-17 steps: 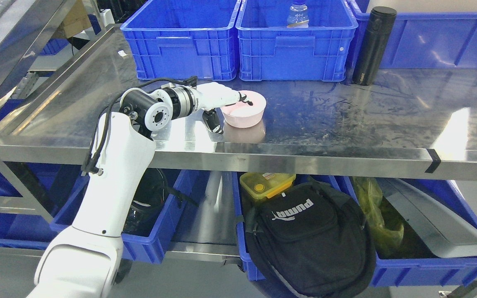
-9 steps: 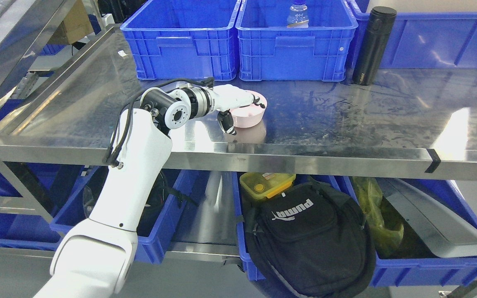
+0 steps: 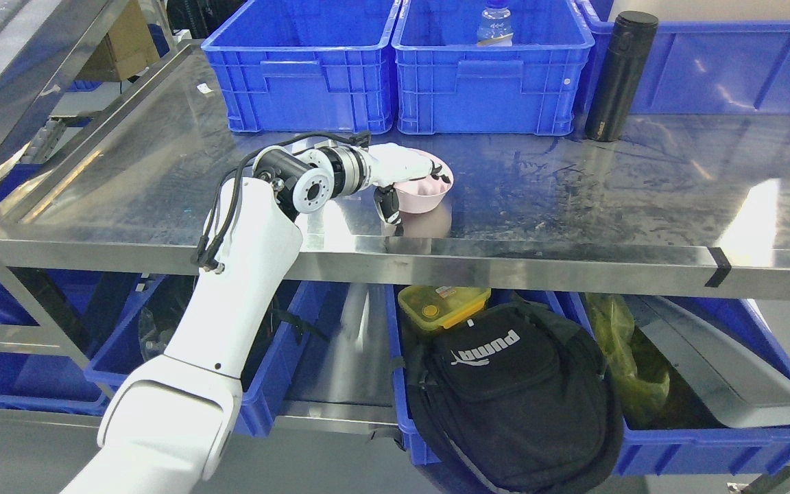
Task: Stack pink IKEA bowl on shelf middle layer
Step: 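Close the left hand fingers on the pink bowl's rim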
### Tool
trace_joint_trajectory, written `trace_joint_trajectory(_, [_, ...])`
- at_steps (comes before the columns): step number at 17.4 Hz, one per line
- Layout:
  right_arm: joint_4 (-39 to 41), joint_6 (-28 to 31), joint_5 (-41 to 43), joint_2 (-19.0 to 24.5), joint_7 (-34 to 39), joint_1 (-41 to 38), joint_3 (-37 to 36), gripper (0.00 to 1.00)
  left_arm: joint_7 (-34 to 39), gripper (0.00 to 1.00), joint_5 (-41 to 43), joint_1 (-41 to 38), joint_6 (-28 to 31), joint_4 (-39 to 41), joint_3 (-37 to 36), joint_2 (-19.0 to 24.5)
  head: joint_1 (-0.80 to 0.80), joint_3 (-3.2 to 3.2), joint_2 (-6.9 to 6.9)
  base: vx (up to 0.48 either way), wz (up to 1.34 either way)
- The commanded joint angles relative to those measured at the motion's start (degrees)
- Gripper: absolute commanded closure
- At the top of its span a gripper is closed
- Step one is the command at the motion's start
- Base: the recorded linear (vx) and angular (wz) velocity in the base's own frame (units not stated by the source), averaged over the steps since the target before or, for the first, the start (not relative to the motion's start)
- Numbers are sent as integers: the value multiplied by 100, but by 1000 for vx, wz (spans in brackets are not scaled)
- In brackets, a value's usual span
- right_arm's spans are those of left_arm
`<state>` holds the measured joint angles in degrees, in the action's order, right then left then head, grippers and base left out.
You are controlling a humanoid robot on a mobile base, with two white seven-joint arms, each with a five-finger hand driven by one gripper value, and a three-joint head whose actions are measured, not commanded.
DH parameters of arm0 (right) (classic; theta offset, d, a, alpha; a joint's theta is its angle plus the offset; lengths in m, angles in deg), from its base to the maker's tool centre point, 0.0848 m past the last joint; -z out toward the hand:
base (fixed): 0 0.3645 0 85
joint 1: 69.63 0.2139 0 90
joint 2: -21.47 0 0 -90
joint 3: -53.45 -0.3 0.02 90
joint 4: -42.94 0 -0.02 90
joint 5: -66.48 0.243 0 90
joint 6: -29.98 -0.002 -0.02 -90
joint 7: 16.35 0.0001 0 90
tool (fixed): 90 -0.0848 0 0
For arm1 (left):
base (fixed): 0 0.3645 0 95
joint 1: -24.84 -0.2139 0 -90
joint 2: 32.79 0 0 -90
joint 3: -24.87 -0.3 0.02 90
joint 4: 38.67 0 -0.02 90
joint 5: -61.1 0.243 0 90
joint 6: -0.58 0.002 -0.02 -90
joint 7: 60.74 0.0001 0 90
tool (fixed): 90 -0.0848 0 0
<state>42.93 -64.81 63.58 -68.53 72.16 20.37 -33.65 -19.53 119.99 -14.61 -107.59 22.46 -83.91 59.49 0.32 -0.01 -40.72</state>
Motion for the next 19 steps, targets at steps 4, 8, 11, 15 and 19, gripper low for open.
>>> trace_joint_trajectory(4, [100,4,0,-100,-1,-123,0,0,28,18,26,175,7,-269,41,193,0,0,0,0,0])
trace_joint_trajectory(8, [100,4,0,-100,-1,-123,0,0,19,18,35,131,7,-382,-29,168,0,0,0,0,0])
trace_joint_trajectory(11, [100,4,0,-100,-1,-123,0,0,37,18,17,122,-98,-645,-47,36,0,0,0,0,0])
trace_joint_trajectory(15, [100,4,0,-100,-1,-123,0,0,46,20,26,122,-363,-901,-47,-128,0,0,0,0,0])
trace_joint_trajectory(19, [100,4,0,-100,-1,-123,0,0,-51,41,26,113,-371,-858,14,-128,0,0,0,0,14])
